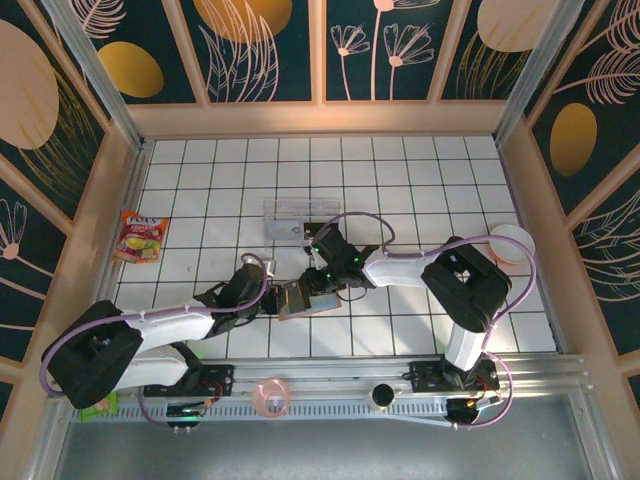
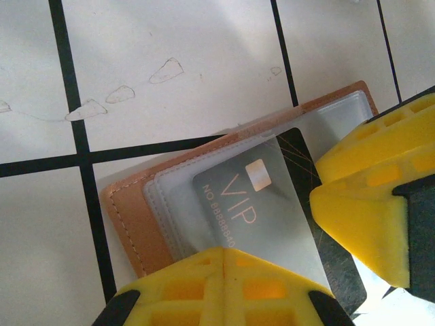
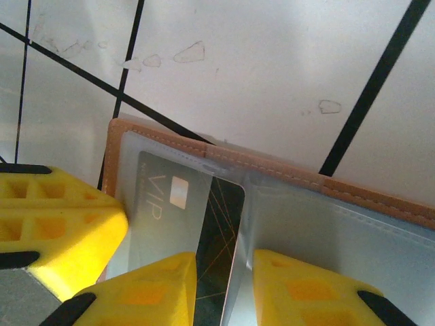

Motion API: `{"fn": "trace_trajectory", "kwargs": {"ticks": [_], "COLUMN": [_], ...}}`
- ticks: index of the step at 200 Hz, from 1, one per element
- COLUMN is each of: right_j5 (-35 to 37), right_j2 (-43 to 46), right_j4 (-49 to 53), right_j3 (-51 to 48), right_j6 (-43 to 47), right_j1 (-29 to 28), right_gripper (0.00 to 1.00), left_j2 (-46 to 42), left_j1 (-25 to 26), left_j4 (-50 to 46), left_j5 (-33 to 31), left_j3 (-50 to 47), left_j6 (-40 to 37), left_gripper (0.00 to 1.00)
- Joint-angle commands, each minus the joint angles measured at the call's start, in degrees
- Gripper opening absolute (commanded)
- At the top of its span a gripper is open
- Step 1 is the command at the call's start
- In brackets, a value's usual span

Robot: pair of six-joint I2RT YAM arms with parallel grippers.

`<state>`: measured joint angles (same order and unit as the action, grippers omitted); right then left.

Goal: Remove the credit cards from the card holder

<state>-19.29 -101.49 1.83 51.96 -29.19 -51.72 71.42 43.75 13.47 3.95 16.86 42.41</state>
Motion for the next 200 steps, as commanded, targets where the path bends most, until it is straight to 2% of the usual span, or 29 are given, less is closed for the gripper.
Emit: {"fn": "trace_trajectory", "kwargs": {"ticks": [1,52,66,90,123,160,200], "right_j5": [-1.42,-1.73,1.26,3.26,4.62,0.04,-0.96], "right_j2": [-0.40,1.29,2.72,7.68,9.69,6.93,5.45], "right_j4": [0.27,-1.22,-1.65,-3.28,-2.73,-6.74,-7.78], "right_j3": [-1.16,-2.22,-3.21,-5.48,-5.06,-5.61,-5.93], "right_j6": [0.45,-2.36,-4.07,-5.52,-5.41,-8.34,-10.73], "right_j1": [0.09,0.10,0.11,0.00,-1.35,-1.45,-1.82], "right_gripper": [0.28,0.27,0.24,0.25,0.27,0.27,0.27], "left_j2": [0.57,0.21,-0.09,-3.31,-7.45,-3.34,-0.12], "left_j1": [-0.55,-0.50,-0.50,-0.53,-0.50,-0.42,-0.47], "left_j4": [-1.76,-1.77,-1.77,-2.63,-4.28,-0.12,2.42], "left_j5": [-0.52,0.27,0.54,0.89,1.59,3.93,4.31], "left_j3": [0.61,0.67,0.45,0.10,1.43,0.73,-1.24], "left_j6": [-0.81,-0.55,-0.09,0.63,0.14,1.25,1.35], "left_gripper": [0.00,0.00,0.00,0.00,0.00,0.00,0.00]}}
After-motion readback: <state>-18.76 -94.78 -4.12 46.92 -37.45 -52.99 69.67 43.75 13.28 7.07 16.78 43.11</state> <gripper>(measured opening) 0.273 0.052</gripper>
